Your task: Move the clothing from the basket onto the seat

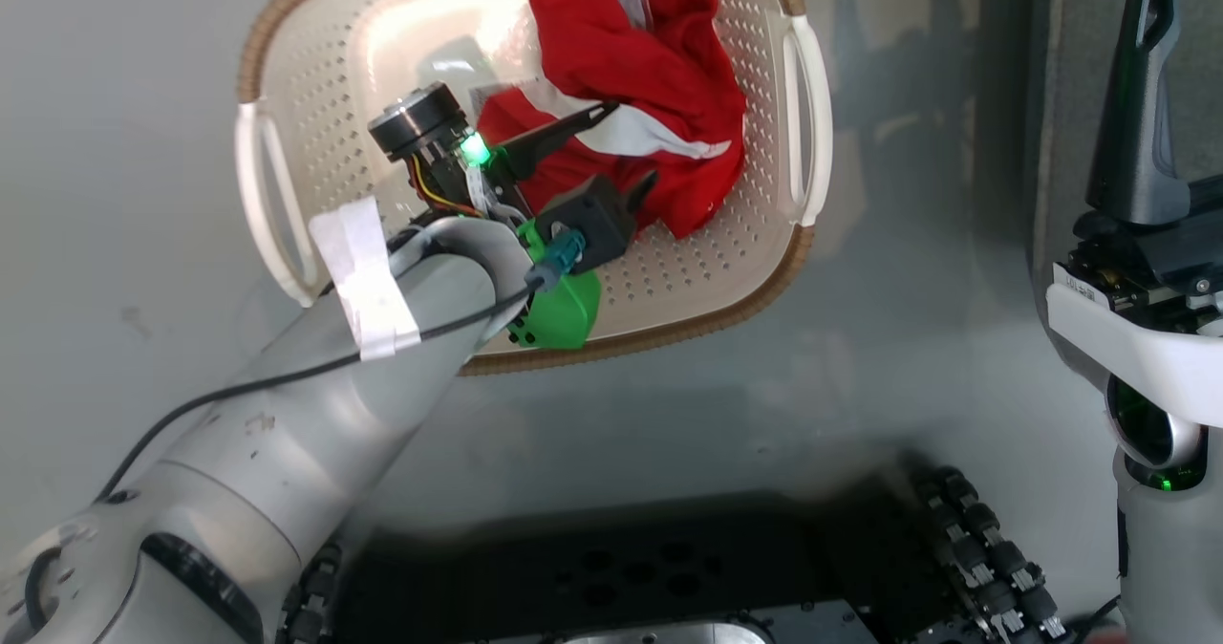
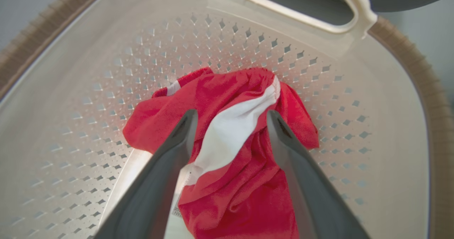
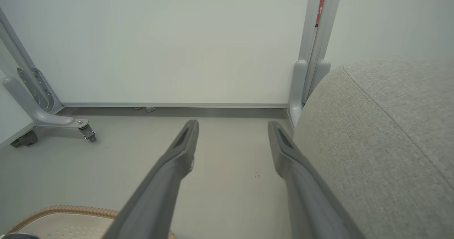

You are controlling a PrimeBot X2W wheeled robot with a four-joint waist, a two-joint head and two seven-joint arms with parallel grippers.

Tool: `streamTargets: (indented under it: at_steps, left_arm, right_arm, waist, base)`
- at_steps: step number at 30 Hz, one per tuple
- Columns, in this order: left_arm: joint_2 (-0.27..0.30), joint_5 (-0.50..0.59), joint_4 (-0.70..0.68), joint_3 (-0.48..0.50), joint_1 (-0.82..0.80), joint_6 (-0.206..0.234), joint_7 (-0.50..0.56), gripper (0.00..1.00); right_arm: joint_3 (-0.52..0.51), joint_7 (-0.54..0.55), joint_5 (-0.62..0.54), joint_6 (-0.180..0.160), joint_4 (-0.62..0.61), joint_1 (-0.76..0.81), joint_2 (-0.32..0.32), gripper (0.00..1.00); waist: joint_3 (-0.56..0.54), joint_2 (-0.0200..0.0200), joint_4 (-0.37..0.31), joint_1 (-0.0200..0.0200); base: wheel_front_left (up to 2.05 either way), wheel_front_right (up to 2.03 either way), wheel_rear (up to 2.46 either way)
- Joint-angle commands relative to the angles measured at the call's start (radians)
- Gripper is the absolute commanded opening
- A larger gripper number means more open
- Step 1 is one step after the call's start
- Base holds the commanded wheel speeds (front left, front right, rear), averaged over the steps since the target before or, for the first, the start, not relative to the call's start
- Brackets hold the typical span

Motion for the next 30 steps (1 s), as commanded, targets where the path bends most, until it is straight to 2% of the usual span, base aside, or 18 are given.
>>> streamTargets:
  at_steps: [1,7,13,20,21,23,30]
  left_arm:
    - [-0.002,-0.018,0.031,-0.016,-0.037,-0.001,0.000,1.00]
    - [-0.018,-0.054,0.152,-0.040,-0.099,-0.001,0.000,1.00]
    - [-0.040,-0.053,0.267,-0.029,-0.122,0.023,0.000,1.00]
    - [-0.067,-0.082,0.373,-0.030,-0.133,0.008,0.000,1.00]
    - [-0.071,-0.086,0.383,-0.033,-0.133,0.007,0.000,0.93]
    - [-0.077,-0.093,0.387,-0.026,-0.141,0.011,0.000,0.00]
    - [-0.074,-0.097,0.365,-0.010,-0.149,0.046,0.000,0.00]
  right_arm:
    - [0.003,0.000,-0.001,-0.001,-0.012,-0.017,0.003,1.00]
    - [0.022,0.000,0.004,-0.001,-0.027,0.000,0.007,1.00]
    - [0.045,0.000,0.009,-0.001,-0.038,0.021,0.011,1.00]
    - [0.078,0.000,0.004,-0.001,-0.042,0.037,0.018,1.00]
    - [0.080,0.000,0.005,-0.001,-0.043,0.039,0.019,1.00]
    - [0.080,0.000,0.006,-0.001,-0.046,0.042,0.021,1.00]
    - [0.067,0.000,0.016,-0.001,-0.042,0.026,0.026,1.00]
  waist:
    - [0.078,0.0000,-0.036,-0.0002]
    - [0.092,0.0000,-0.052,-0.0002]
    - [0.101,0.0000,-0.070,-0.0002]
    - [0.103,0.0000,-0.097,-0.0002]
    - [0.102,0.0000,-0.101,-0.0002]
    - [0.101,0.0000,-0.106,-0.0002]
    - [0.098,0.0000,-0.107,-0.0002]
  base:
    - [0.00,0.00,0.00]
    - [0.00,0.00,0.00]
    - [0.00,0.00,0.00]
    - [0.00,0.00,0.00]
    - [0.00,0.00,0.00]
    - [0.00,0.00,0.00]
    - [0.00,0.00,0.00]
